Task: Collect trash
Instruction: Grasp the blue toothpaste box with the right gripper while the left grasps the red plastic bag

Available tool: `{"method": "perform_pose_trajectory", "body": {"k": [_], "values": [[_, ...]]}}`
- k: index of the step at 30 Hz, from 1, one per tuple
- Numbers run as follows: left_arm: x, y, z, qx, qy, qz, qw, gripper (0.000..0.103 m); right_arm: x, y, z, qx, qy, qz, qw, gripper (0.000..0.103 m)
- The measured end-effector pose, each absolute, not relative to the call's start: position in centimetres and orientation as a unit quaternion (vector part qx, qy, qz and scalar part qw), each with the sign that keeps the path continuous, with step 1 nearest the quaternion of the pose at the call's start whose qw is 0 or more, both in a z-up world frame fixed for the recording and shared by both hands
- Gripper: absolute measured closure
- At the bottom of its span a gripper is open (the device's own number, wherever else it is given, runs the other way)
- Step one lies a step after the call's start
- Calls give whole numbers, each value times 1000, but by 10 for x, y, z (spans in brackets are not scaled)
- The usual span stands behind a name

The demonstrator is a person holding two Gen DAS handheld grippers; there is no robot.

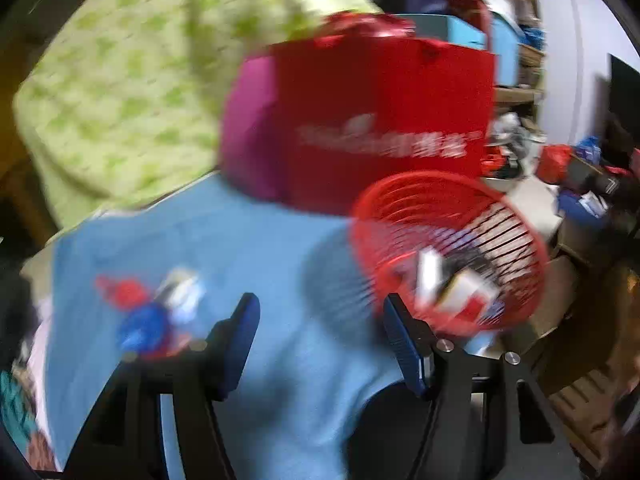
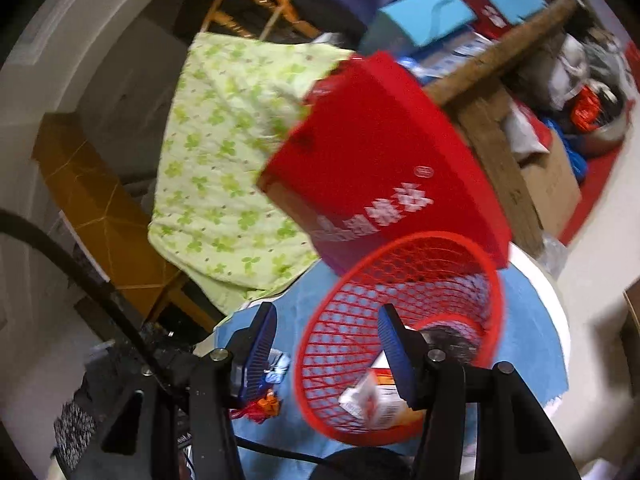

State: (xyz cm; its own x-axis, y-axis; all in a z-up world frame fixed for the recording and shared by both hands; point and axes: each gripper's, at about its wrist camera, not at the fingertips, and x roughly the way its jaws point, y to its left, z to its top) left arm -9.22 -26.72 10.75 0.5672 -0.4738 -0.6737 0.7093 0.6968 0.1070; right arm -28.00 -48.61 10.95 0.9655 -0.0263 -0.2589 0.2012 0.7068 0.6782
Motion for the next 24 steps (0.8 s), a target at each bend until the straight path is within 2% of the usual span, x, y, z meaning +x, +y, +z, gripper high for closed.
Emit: {"method": "perform_pose_trajectory", "body": {"k": [6,12,24], "values": [[-55,-153,82,145,345,-237,897,38,-245,-439,135,340,131,2,931,47],[-31,-66,63,109,357,-146,916,38,-181,-374,139,314,184,77,928,45],[2,-2,26,55,380,-123,915,38,-23,-310,75,334,307,113,884,45]]}}
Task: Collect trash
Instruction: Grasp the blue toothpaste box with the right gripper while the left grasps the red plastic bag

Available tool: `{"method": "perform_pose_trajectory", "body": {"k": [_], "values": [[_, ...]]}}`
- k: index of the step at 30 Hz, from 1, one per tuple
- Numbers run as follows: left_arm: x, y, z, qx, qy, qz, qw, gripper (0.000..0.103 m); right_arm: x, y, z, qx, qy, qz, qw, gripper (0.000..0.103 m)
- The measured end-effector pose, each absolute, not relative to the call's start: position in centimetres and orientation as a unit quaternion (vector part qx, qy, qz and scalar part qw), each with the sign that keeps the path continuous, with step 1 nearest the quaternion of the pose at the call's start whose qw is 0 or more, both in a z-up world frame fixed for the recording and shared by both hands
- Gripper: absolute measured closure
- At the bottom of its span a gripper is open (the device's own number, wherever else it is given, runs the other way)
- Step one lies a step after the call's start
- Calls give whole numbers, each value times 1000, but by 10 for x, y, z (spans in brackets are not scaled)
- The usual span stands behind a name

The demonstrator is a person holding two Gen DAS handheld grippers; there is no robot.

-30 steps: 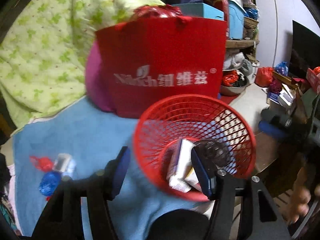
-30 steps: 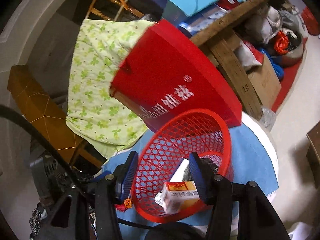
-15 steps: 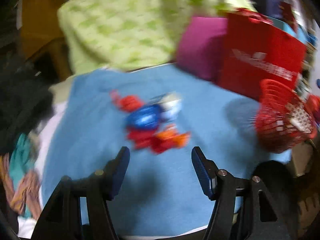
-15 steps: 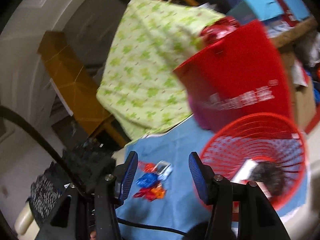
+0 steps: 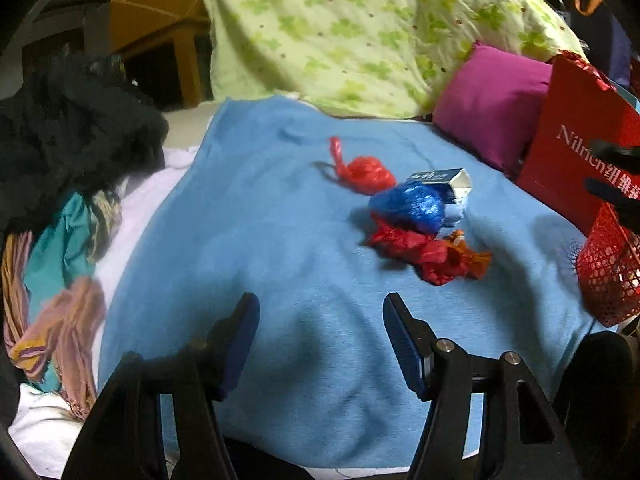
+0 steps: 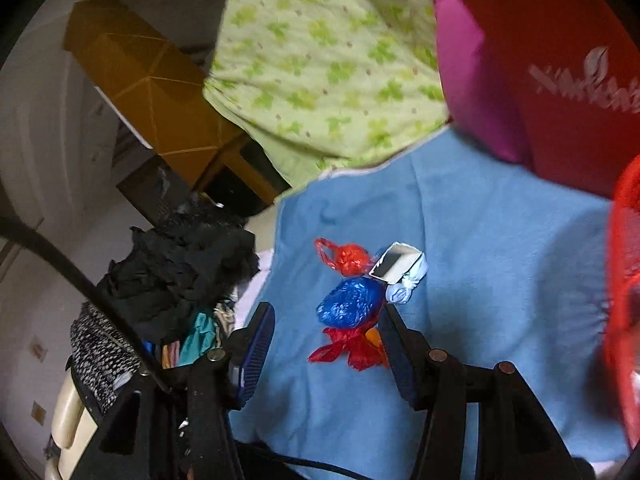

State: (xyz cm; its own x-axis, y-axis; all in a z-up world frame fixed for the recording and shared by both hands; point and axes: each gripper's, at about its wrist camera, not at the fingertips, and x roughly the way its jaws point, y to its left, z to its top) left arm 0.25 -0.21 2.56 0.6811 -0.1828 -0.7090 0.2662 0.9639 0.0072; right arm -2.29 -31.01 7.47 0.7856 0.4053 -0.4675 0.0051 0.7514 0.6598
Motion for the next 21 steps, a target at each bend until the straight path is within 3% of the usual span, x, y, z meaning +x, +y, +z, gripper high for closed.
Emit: {"method": "perform_pose_trajectory", "body": {"k": [11,21], "values": [[83,-1,27,46,397,-140,906,37,95,-336,4,438,324,93,833,45],[213,-69,26,30,431,-184,883,34,182,-356,-36,465,367,125,796,45]]}}
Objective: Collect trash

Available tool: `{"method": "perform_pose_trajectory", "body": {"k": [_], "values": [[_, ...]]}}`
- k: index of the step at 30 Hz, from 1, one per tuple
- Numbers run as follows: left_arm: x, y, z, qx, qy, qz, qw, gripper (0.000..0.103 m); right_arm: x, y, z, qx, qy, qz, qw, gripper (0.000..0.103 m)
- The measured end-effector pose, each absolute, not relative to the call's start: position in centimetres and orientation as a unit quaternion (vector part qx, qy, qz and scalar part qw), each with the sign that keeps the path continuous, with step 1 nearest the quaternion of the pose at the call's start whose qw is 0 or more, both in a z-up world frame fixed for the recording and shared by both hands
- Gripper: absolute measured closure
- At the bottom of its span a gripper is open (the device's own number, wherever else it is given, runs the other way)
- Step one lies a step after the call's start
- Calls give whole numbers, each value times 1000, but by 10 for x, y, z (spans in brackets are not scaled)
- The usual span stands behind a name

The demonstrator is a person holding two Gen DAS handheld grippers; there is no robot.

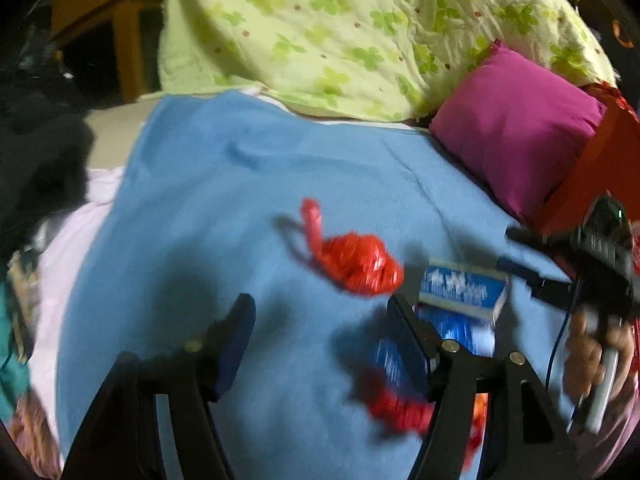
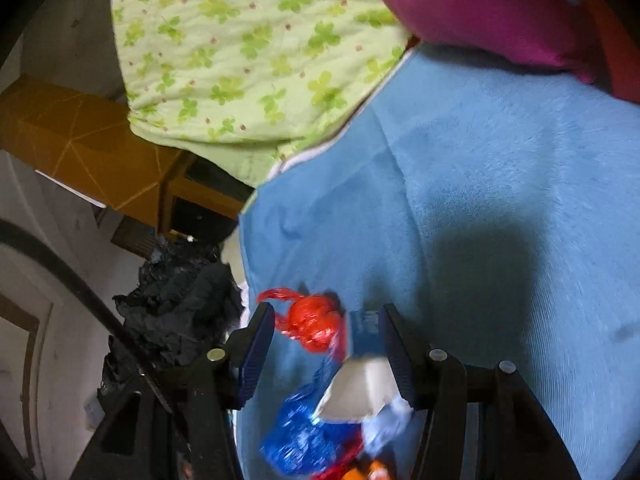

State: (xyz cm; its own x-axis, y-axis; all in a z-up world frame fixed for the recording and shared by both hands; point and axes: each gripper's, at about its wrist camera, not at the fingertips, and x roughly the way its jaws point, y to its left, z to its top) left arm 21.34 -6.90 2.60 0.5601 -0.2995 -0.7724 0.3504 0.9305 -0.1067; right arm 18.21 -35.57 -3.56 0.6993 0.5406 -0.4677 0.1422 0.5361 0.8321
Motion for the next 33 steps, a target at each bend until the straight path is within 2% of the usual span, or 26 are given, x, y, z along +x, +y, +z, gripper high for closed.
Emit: {"method": "perform_pose_trajectory", "body": {"k": [8,15,16,17,19,23,28,33], "values": [[285,-122,-16,11,499,-173,849,34,212,-332,-58,410,459,162,771,45],[295,-136,-49,3,552,-162,818,34,211,-316,-73,398,503,193,742,44],[293,-133,-52,-7,557,-165,814,37,211,-315,-78,404,512,203,730,43],[288,-129,-56,-14,561,-167,811,47,210,-314,-81,412,516,208,722,42],[282,-121,-63,-36,575,-168,800,52,205,-312,-83,423,508,215,719,43],[264,-108,-60,-41,568,-169,805,58,192,-304,-79,420,500,236,720,55],[237,-90,-45,-32,552,-166,817,60,164,-306,-59,407,477,213,749,57],[193,-60,1,-23,500,-167,850,60,115,-316,-22,390,399,209,803,57]]}}
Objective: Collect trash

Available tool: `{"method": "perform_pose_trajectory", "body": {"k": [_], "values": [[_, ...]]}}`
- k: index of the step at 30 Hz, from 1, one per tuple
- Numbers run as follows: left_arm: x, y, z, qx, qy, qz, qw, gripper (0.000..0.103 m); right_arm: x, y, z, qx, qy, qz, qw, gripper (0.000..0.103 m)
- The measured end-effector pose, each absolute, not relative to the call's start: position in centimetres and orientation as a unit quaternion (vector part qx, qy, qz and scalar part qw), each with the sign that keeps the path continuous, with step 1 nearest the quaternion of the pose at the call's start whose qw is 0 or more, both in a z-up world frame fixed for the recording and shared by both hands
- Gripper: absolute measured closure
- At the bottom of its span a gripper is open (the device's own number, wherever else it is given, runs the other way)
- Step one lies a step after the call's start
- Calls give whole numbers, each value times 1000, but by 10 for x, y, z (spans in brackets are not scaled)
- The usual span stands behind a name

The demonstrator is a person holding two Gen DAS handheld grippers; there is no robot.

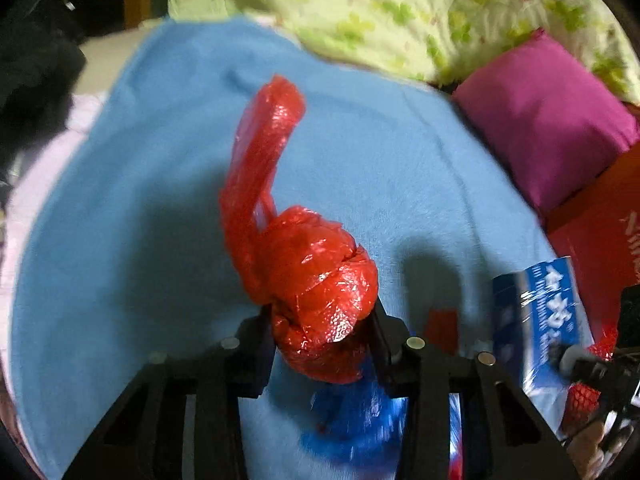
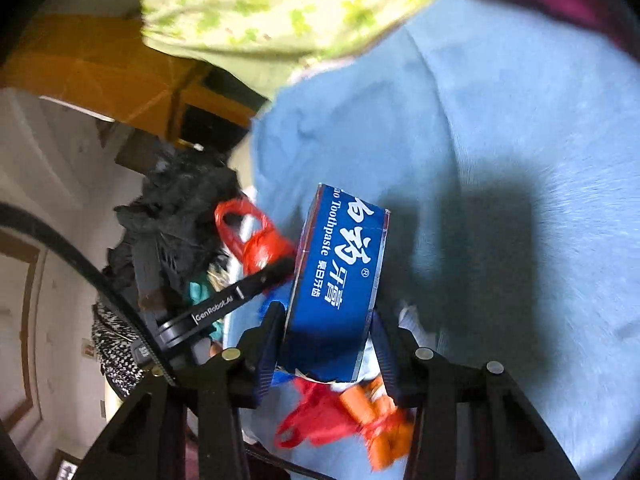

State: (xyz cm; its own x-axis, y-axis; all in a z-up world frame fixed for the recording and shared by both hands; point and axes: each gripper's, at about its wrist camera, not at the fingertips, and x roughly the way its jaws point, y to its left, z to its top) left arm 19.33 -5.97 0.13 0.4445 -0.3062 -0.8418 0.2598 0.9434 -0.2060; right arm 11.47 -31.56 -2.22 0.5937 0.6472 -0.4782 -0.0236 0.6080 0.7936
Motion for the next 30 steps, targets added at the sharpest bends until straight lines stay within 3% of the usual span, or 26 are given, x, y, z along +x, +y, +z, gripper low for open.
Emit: {"method": "perform_pose_trajectory", "body": {"k": [11,30], "values": [[43,-49,88,52,372,-203,904,60,-15,-334,34,364,237,183,882,57],[-83,-114,151,129,240,-226,935,60,-161,-334,136,276,157,128,940,57]]}}
